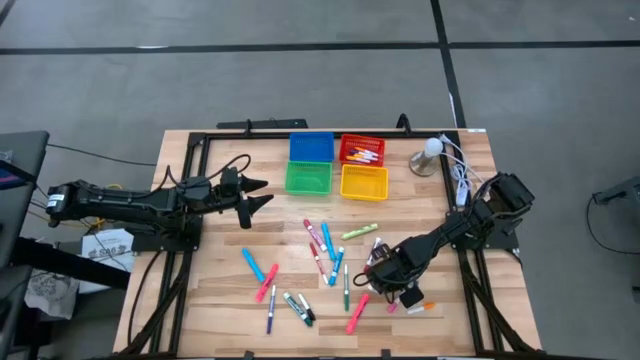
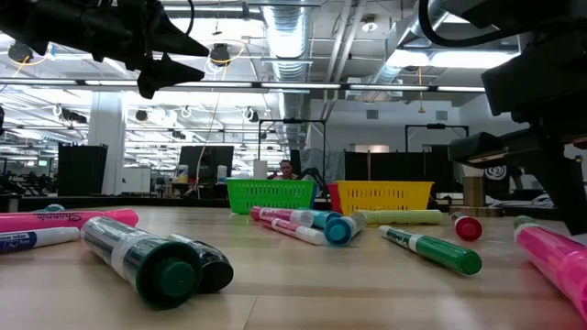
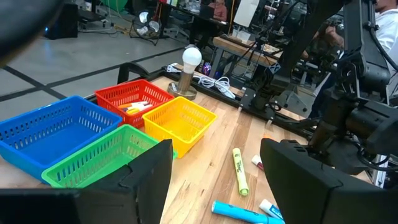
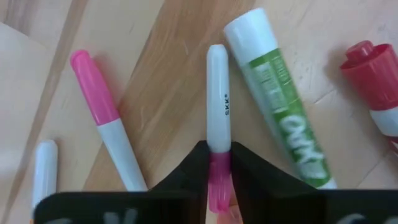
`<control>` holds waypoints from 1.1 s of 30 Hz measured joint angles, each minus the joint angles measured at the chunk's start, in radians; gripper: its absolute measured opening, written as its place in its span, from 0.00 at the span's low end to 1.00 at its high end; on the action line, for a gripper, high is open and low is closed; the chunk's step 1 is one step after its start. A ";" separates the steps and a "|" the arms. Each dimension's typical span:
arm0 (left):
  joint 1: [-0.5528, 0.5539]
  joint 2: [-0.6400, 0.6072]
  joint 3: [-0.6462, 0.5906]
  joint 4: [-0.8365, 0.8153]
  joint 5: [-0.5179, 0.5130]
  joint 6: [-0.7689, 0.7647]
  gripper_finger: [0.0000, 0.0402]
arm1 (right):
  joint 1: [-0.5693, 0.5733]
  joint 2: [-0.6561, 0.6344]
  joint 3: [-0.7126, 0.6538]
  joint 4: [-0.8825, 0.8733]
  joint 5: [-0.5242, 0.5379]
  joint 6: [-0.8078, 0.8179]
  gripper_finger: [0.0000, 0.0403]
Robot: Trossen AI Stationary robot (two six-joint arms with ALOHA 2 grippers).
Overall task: Pick & Place Markers
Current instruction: Put the top pink pen into the red basket
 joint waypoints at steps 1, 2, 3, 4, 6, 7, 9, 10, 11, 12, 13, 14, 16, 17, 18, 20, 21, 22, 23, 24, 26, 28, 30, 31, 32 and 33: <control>0.000 0.000 0.000 0.000 0.000 0.000 0.60 | 0.000 0.000 0.000 -0.001 0.000 0.000 0.09; 0.000 0.000 0.000 0.000 0.000 0.000 0.60 | 0.000 0.000 0.000 -0.002 -0.001 0.000 0.08; 0.000 0.000 0.000 0.000 0.000 0.000 0.60 | 0.000 0.001 0.000 -0.005 -0.001 -0.001 0.07; 0.000 0.000 0.000 0.001 0.000 0.000 0.60 | 0.000 0.001 0.000 -0.006 -0.002 -0.001 0.07; 0.000 0.000 0.000 0.003 0.000 0.000 0.60 | 0.000 0.002 0.000 -0.007 -0.002 -0.001 0.07; 0.000 0.000 0.000 0.005 0.000 0.000 0.60 | 0.000 0.002 0.000 -0.008 -0.004 -0.001 0.08; 0.000 0.000 0.000 0.006 0.000 0.000 0.60 | 0.000 0.001 -0.001 -0.008 -0.005 -0.001 0.09; 0.000 0.000 0.000 0.007 0.000 0.000 0.60 | 0.000 -0.003 -0.001 -0.008 -0.006 -0.002 0.10; 0.000 0.000 0.000 0.007 0.000 0.000 0.60 | 0.000 -0.009 -0.001 -0.006 -0.006 -0.002 0.09; 0.000 0.000 0.000 0.007 0.000 0.000 0.60 | 0.000 -0.018 -0.002 -0.005 -0.006 -0.002 0.09; 0.000 0.000 0.000 0.007 0.000 0.000 0.60 | 0.000 -0.028 -0.003 -0.007 -0.006 -0.002 0.08; 0.000 0.000 0.000 0.007 0.000 0.000 0.60 | 0.000 -0.038 -0.006 -0.008 -0.006 -0.002 0.08; 0.000 0.000 0.000 0.007 0.000 0.000 0.60 | 0.002 -0.065 -0.009 -0.025 -0.012 -0.002 0.07; 0.000 0.000 0.000 0.007 0.000 0.000 0.60 | 0.002 -0.081 -0.008 -0.029 -0.014 -0.002 0.07; 0.000 0.000 0.000 0.007 0.000 0.000 0.60 | 0.002 -0.094 -0.005 -0.036 -0.017 -0.001 0.08; 0.000 0.000 0.000 0.007 0.000 0.000 0.60 | 0.003 -0.113 -0.005 -0.071 -0.017 0.006 0.09; 0.000 0.000 0.000 0.007 0.000 0.000 0.60 | 0.003 -0.122 -0.006 -0.087 -0.022 0.007 0.09; 0.000 0.000 0.000 0.007 0.000 0.000 0.60 | 0.002 -0.132 -0.006 -0.095 -0.036 0.007 0.09; 0.000 0.000 0.000 0.007 0.000 0.000 0.60 | 0.002 -0.144 -0.002 -0.109 -0.047 0.008 0.09; 0.000 0.000 0.000 0.007 0.000 0.000 0.60 | 0.002 -0.155 0.004 -0.123 -0.057 0.009 0.09; 0.000 0.000 0.000 0.008 0.000 0.000 0.60 | 0.003 -0.173 0.022 -0.144 -0.072 0.008 0.08; 0.000 0.000 0.000 0.007 0.000 0.000 0.60 | 0.002 -0.194 0.044 -0.157 -0.079 0.009 0.08; 0.000 0.000 0.000 0.008 0.000 0.000 0.60 | 0.000 -0.217 0.069 -0.158 -0.091 0.009 0.08; 0.000 0.000 0.000 0.007 0.000 0.000 0.60 | -0.005 -0.229 0.081 -0.158 -0.093 0.010 0.09; 0.000 0.000 0.000 0.008 0.000 0.000 0.60 | -0.011 -0.238 0.094 -0.158 -0.093 0.016 0.09; 0.000 0.000 0.000 0.008 0.000 0.000 0.60 | -0.019 -0.248 0.105 -0.157 -0.097 0.017 0.09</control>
